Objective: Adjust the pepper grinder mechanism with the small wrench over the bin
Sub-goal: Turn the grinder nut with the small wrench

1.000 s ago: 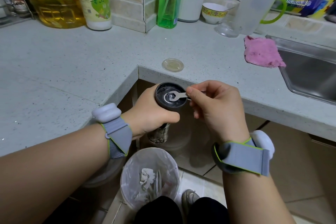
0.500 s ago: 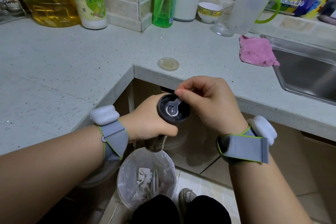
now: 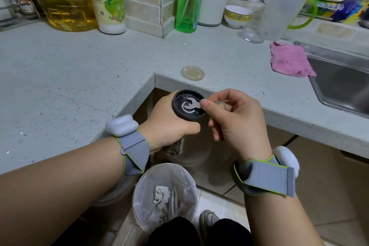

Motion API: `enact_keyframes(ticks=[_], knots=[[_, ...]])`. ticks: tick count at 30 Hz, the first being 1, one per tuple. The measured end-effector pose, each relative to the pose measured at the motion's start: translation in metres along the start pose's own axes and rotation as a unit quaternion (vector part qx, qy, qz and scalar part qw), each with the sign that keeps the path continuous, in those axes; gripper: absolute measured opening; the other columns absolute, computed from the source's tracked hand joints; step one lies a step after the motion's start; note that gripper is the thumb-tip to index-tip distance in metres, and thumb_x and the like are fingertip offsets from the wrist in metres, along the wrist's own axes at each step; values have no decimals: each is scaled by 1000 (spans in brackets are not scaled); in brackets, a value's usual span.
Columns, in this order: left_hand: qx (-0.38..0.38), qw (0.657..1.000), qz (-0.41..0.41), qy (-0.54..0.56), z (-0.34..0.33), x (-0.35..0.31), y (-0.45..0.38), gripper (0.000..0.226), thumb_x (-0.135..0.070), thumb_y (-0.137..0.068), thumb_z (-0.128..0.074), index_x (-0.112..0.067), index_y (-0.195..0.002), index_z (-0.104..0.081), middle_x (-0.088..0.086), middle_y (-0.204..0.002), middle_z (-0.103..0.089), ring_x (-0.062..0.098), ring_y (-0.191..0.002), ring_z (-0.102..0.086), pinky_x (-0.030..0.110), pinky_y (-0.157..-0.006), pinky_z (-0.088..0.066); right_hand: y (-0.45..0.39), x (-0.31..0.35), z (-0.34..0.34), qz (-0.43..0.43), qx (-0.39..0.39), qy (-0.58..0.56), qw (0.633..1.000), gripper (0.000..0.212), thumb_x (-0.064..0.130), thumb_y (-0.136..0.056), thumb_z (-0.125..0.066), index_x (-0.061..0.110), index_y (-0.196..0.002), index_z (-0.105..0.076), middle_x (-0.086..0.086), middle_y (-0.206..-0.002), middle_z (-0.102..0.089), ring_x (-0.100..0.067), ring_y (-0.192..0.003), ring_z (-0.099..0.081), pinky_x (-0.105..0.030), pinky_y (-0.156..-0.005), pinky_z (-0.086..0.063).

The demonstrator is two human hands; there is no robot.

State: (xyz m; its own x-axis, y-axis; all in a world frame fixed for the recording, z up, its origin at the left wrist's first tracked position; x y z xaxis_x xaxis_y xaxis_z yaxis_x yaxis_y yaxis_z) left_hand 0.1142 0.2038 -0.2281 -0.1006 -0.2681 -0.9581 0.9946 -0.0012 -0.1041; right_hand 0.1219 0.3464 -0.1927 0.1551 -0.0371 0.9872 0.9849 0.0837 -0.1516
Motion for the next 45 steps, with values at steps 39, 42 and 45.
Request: enact_keyframes(ticks=[39, 42, 45], knots=[[138, 990, -22, -27, -17, -7, 10, 49, -2, -51, -69, 2, -99, -63, 27, -97, -67, 45, -93, -62, 55, -81, -50, -21, 8, -2, -11, 326, 151, 933, 27, -7, -91, -56, -11, -117, -62, 18, -50, -63, 7, -42, -54, -1, -45, -37], [160, 986, -26, -27, -19, -7, 12, 46, -1, -52, -69, -1, -98, -64, 24, -96, -69, 40, -89, -64, 52, -81, -52, -22, 6, -2, -20, 347, 155, 925, 25, -2, -92, -57, -3, -116, -65, 15, -46, -59, 2, -38, -40, -6, -42, -29], [208, 978, -22, -19, -26, -7, 16, 43, 2, -53, -68, 1, -96, -63, 21, -93, -70, 24, -79, -66, 45, -76, -54, -20, 4, -1, -31, 379, 158, 911, 27, -3, -93, -56, -3, -118, -64, 15, -44, -57, 2, -39, -37, -7, -43, -28]])
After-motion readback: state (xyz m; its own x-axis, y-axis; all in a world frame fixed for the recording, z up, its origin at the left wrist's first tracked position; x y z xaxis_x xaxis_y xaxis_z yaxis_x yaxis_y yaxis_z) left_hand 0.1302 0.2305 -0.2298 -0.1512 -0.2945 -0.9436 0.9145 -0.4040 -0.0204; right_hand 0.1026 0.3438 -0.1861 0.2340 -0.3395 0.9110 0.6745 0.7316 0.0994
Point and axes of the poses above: each hand's wrist, its own y-axis away from the middle knuckle, its own z-axis out of the back of the hand, x = y × z, the point moved 7 cm from there along -y, towards the middle knuckle
